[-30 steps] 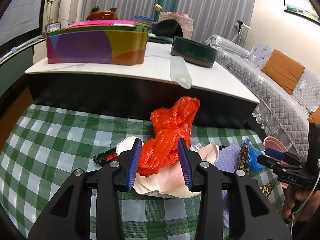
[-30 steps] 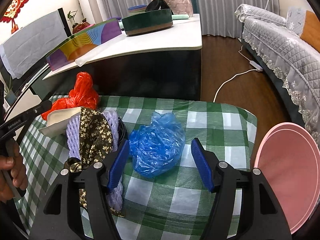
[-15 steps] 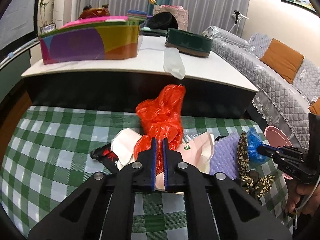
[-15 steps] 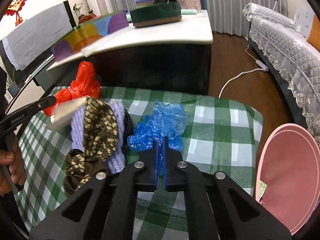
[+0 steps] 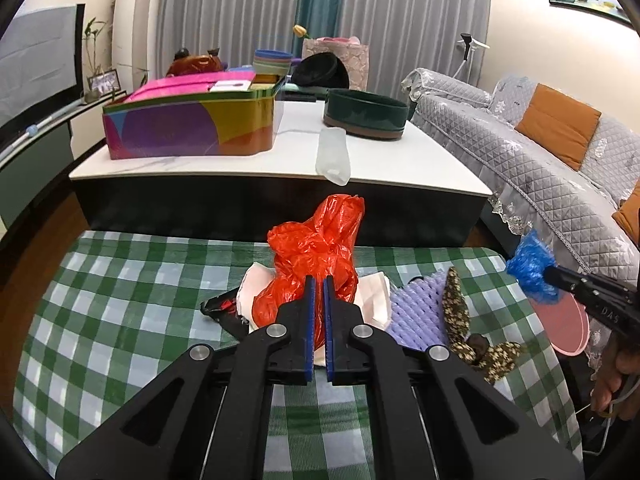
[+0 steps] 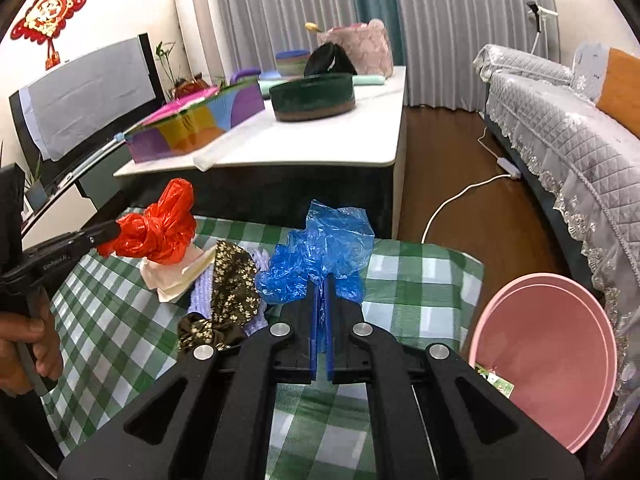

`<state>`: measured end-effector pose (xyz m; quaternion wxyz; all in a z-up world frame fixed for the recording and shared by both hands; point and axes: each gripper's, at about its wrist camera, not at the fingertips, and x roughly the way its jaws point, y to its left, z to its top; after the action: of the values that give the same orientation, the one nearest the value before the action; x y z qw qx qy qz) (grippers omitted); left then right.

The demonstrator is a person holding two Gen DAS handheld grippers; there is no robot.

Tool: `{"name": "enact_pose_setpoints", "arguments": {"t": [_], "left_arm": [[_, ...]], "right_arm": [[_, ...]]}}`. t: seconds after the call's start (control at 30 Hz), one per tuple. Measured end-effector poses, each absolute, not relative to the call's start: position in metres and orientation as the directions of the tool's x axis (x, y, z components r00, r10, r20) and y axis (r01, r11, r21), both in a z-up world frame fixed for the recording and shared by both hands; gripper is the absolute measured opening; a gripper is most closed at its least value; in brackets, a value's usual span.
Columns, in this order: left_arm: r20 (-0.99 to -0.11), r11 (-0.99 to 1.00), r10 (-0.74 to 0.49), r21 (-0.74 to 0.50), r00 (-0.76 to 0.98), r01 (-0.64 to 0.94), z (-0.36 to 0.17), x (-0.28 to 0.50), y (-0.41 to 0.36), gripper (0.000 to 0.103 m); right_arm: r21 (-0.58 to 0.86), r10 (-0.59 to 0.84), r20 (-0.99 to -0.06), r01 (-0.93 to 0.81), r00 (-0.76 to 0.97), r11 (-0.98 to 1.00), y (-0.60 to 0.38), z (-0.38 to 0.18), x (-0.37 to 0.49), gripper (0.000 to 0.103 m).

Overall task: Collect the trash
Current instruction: 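Close the right tool on the blue bag while the left tool grasps and lifts the orange bag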

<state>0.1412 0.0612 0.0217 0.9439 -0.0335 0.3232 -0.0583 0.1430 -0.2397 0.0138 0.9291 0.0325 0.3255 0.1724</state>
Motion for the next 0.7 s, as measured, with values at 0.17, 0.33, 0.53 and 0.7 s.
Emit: {"name": "enact_pose_setpoints", "arguments": {"t": [0.17, 0.33, 0.53, 0.7], "left_arm": [[-0.623, 0.990, -0.140, -0.099, 0.770, 0.100, 0.022, 0.124, 0.061, 0.004], [-0.686, 0.987, -0.158, -0.136, 0.710, 0.088, -0.001, 0.115, 0.066, 0.012], [-0.701, 0.988, -0.141, -0.144, 0.700, 0.055, -0.016, 0.111, 0.071, 0.038], [-0.719, 0.992, -0.112, -0.116, 0.687, 0.040, -0.027, 0.117, 0.069, 0.043]], "right_arm": [[0.176, 0.337, -0.575, -0.289, 0.746, 0.941, -0.249, 0.024, 0.129, 0.003], [0.171, 0.335, -0.569, -0.290, 0.751, 0.941, -0.252, 0.028, 0.114, 0.003], [0.175, 0.334, -0.567, -0.287, 0.753, 0.942, -0.258, 0.030, 0.106, 0.003], [0.176, 0.333, -0.561, -0.284, 0.758, 0.943, -0.262, 0.031, 0.102, 0.003]]}}
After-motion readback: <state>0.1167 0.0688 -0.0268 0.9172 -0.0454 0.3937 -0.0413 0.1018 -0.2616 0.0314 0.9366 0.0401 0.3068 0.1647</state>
